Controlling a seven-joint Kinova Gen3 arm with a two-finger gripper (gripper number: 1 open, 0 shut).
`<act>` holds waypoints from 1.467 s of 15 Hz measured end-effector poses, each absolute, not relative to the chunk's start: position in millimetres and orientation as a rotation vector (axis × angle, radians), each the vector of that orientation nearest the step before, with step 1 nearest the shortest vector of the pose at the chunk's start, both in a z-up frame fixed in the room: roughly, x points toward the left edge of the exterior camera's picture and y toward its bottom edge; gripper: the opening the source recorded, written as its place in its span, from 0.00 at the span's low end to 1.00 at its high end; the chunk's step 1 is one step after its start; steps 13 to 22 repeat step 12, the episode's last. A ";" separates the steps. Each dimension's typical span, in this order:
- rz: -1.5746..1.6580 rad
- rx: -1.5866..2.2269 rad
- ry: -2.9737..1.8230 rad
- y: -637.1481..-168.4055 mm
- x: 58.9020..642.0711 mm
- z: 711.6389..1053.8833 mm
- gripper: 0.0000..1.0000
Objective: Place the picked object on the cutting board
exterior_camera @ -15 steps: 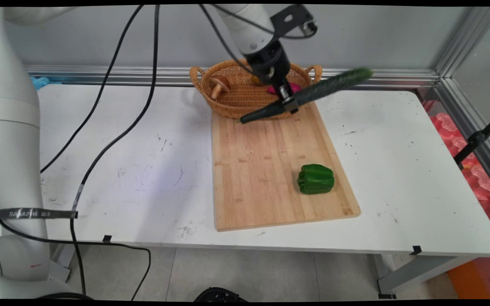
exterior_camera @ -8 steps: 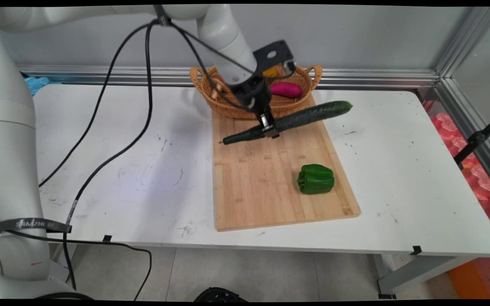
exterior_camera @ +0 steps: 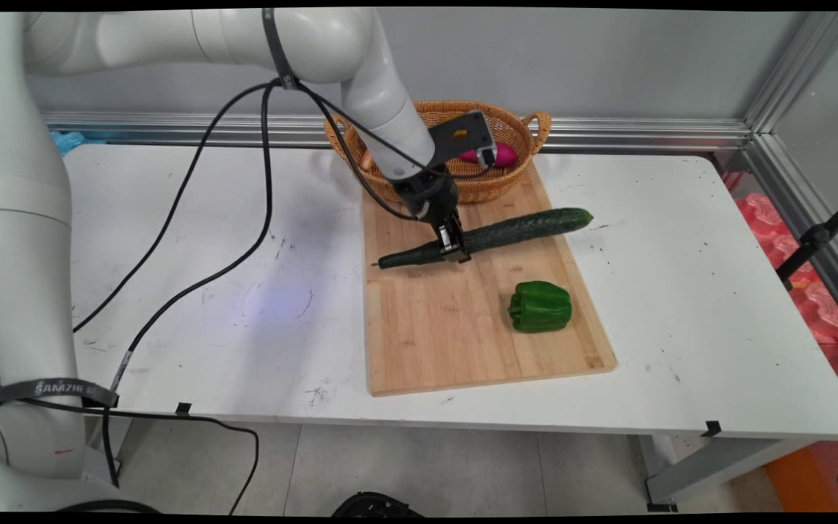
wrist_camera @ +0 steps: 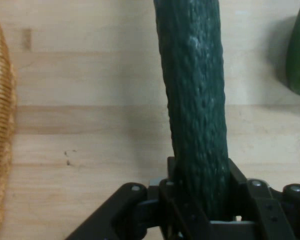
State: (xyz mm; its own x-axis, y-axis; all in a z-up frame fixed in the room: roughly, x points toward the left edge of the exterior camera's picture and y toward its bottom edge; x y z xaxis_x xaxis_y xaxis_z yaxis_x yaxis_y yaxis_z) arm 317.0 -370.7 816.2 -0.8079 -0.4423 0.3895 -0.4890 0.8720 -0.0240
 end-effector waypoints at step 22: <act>0.125 0.657 -2.666 -369.4 312.1 794.1 1.00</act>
